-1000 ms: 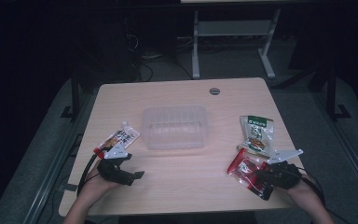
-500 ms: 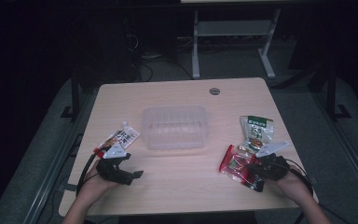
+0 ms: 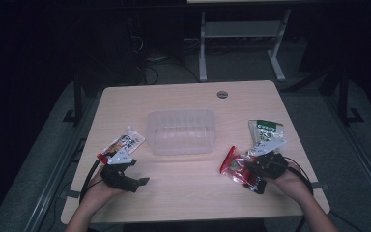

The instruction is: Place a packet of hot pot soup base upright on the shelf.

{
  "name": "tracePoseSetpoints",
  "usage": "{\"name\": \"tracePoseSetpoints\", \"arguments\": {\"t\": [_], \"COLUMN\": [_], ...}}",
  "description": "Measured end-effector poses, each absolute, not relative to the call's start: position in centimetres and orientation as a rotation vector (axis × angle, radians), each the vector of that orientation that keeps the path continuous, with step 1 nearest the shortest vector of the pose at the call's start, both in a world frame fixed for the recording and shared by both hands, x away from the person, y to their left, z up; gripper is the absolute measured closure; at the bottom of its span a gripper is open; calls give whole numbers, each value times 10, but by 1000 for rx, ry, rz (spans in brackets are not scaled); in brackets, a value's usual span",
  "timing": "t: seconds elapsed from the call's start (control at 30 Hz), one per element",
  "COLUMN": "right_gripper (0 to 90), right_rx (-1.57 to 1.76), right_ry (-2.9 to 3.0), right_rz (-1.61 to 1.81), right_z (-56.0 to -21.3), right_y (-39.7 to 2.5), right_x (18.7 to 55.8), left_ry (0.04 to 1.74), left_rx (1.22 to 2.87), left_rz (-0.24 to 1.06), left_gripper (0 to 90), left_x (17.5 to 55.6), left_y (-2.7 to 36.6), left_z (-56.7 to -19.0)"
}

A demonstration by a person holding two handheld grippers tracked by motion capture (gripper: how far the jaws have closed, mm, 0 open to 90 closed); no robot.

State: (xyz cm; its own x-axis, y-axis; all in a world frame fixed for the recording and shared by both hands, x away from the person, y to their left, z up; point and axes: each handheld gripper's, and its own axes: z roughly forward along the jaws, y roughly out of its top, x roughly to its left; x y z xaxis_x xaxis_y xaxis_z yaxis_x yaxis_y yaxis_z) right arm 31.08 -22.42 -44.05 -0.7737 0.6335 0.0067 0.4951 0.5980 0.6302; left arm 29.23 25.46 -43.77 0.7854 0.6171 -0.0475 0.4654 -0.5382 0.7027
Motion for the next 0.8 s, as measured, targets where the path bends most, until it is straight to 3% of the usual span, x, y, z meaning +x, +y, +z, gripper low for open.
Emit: {"name": "tracePoseSetpoints", "arguments": {"t": [0.37, 0.8], "right_gripper": [900, 900], "right_rx": [1015, 971], "right_ry": [2555, 2608], "right_rz": [912, 891], "right_z": [-442, -450], "right_y": [-217, -203], "right_x": [348, 347], "left_ry": [766, 760], "left_rx": [2253, 2252], "left_rz": [242, 240], "left_gripper": [128, 128], "left_x": [290, 290], "left_y": [249, 248], "left_z": [-439, -439]}}
